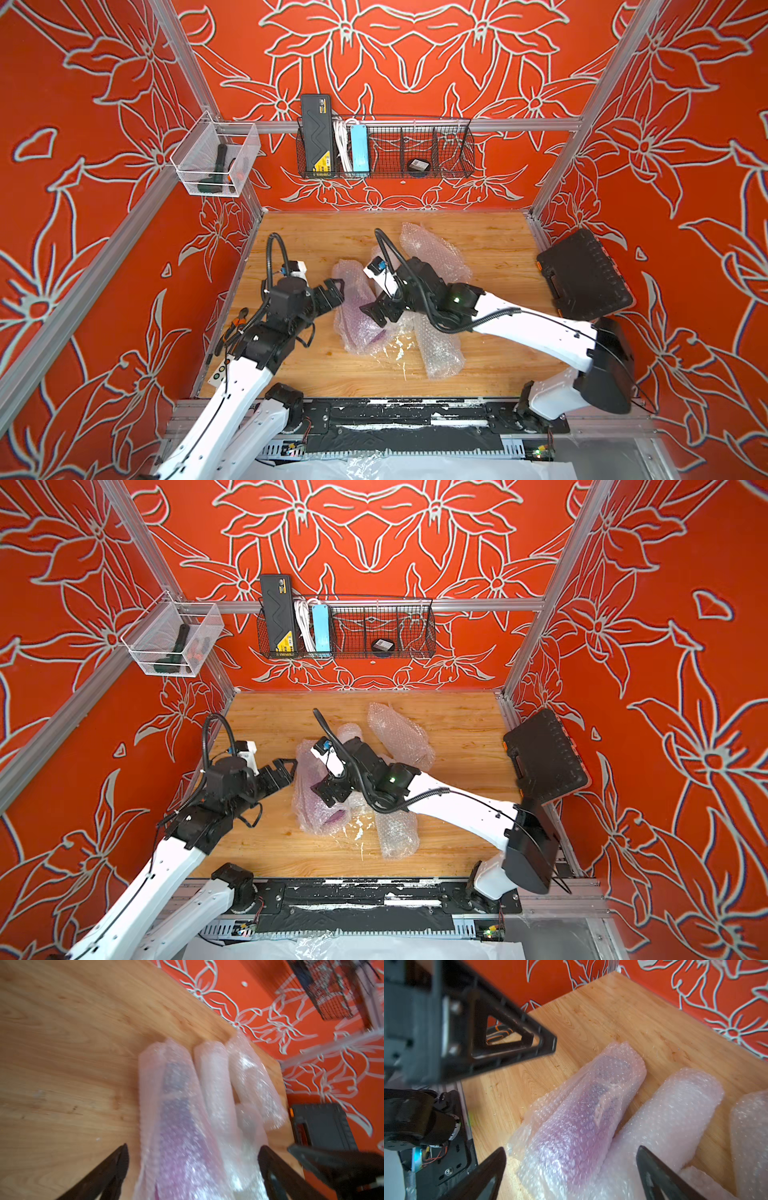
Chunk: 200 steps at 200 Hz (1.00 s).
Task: Unwrap the vase from the bubble wrap
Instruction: Unwrap the bubble wrap at the center of the board.
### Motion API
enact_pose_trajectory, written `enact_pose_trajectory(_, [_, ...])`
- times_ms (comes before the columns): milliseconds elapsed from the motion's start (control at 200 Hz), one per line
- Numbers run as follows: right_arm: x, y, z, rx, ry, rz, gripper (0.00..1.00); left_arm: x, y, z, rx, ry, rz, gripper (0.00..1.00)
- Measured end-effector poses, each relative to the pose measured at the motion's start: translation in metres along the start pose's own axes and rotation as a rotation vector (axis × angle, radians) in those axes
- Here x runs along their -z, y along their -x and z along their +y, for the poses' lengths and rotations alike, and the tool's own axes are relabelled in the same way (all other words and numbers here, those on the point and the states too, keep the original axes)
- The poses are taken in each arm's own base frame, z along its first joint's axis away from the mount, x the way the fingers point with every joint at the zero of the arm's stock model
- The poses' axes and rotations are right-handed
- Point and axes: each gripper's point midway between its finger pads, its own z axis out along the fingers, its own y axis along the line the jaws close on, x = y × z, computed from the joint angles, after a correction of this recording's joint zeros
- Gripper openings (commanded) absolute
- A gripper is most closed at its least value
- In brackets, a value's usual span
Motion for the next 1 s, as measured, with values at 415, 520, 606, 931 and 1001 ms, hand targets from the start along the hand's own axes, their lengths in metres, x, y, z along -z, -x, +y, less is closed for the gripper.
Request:
enact_pose_trajectory(415, [-0.084, -0.067, -0.028, -0.06, 0.038, 0.238, 0.98, -0.059, 0.004, 0.033, -0.032, -0.005, 0.192, 0.88])
enact_pose_trajectory(520, [-0.084, -0.065, -0.03, -0.064, 0.039, 0.228, 0.97, -0.072, 0.001, 0.032, -0.055, -0.017, 0.223, 0.85])
enact_pose_trajectory(606, [-0.085, -0.063, -0.032, -0.067, 0.04, 0.22, 0.96, -0.083, -0.005, 0.032, -0.071, -0.012, 0.253, 0.81])
enact_pose_trajectory(931, [-0.093, -0.061, -0.038, -0.084, 0.046, 0.202, 0.79, -0.116, -0.011, 0.037, -0.113, 0.027, 0.295, 0.64])
enact_pose_trajectory(1001, [-0.094, -0.06, -0.039, -0.087, 0.045, 0.198, 0.74, -0.118, -0.013, 0.038, -0.116, 0.034, 0.299, 0.57])
